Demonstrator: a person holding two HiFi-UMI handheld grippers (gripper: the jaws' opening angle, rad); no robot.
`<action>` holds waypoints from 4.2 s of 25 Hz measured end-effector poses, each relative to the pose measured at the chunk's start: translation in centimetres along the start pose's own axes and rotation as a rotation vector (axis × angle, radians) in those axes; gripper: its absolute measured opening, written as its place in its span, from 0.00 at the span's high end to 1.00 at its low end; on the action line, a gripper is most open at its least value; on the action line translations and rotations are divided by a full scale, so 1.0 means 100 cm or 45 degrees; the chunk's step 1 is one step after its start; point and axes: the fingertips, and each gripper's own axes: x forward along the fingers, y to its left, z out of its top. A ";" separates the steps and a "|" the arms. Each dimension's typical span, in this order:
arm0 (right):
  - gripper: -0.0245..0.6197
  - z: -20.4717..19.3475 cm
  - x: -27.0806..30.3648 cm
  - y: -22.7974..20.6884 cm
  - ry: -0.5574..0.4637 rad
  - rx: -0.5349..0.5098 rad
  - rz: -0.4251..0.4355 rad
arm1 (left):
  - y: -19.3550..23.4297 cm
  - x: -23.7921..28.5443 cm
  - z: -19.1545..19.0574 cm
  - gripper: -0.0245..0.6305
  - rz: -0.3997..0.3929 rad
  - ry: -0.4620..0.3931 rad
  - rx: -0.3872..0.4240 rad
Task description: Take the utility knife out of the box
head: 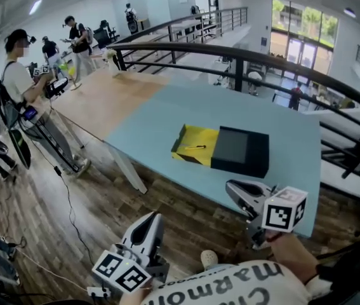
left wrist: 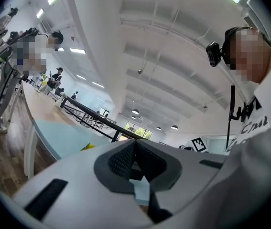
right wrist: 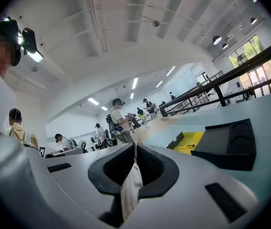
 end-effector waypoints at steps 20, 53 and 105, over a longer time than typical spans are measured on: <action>0.90 0.068 0.098 -0.107 -0.025 0.029 0.055 | 0.072 0.133 0.030 0.96 0.020 -0.019 0.077; 0.90 0.034 0.140 -0.205 0.033 0.277 -0.091 | 0.139 0.223 -0.013 0.96 0.021 0.239 -0.038; 0.90 0.039 0.169 -0.316 -0.142 0.525 -0.825 | 0.245 0.389 -0.227 0.79 -0.860 1.521 1.003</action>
